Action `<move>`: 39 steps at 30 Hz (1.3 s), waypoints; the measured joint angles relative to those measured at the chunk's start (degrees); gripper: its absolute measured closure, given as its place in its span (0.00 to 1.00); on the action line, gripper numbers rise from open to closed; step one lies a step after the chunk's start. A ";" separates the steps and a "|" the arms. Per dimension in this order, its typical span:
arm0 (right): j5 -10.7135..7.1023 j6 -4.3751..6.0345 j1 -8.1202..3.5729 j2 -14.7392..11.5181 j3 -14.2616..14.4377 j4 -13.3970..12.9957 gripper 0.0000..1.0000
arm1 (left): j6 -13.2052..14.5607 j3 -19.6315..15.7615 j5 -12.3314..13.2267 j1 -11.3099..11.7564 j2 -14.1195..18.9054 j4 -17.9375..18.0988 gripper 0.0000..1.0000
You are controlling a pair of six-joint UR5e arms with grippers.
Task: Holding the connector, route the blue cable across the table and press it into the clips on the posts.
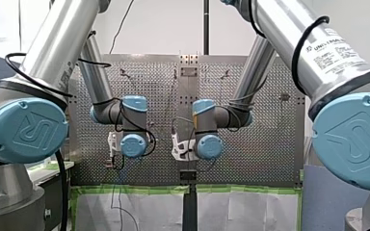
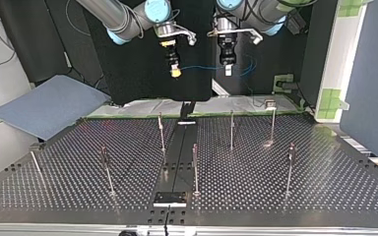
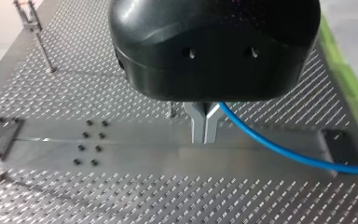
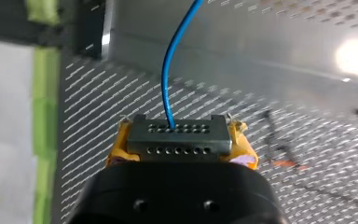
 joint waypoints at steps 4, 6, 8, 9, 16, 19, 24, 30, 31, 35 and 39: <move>-1.60 1.43 -0.15 -1.76 -1.77 1.77 1.00 | 1.44 1.38 -1.53 0.92 1.80 -1.79 1.00; -2.50 2.29 -0.26 -2.67 -2.69 2.67 1.00 | 2.21 1.79 -2.54 1.72 2.83 -2.83 1.00; -3.33 3.13 -0.35 -3.52 -3.53 3.52 1.00 | 2.51 1.96 -3.44 2.55 3.75 -3.75 1.00; -3.93 3.70 -0.38 -4.12 -4.13 4.12 1.00 | 2.62 2.02 -4.12 3.19 4.42 -4.43 1.00; -7.13 5.27 -0.07 -7.35 -7.36 7.36 1.00 | 2.42 2.54 -7.17 6.05 7.87 -7.88 1.00; -8.15 5.37 0.16 -8.75 -8.75 8.74 1.00 | 2.19 2.93 -8.00 6.57 9.24 -9.25 1.00; -8.77 5.86 0.36 -11.17 -11.18 11.17 1.00 | 1.12 3.21 -8.29 7.31 11.70 -11.70 1.00; -9.24 6.65 0.42 -11.87 -14.10 14.10 1.00 | -0.11 4.05 -8.28 8.03 14.61 -14.62 1.00; -9.42 6.67 0.42 -11.58 -14.54 14.54 1.00 | -0.31 4.27 -8.27 8.12 15.05 -15.07 1.00; -9.88 6.85 0.51 -10.30 -16.77 16.67 1.00 | -1.17 5.42 -8.24 8.54 17.27 -17.27 1.00; -9.97 7.06 0.75 -9.11 -19.24 17.78 1.00 | -1.98 6.38 -8.16 8.77 19.85 -19.85 1.00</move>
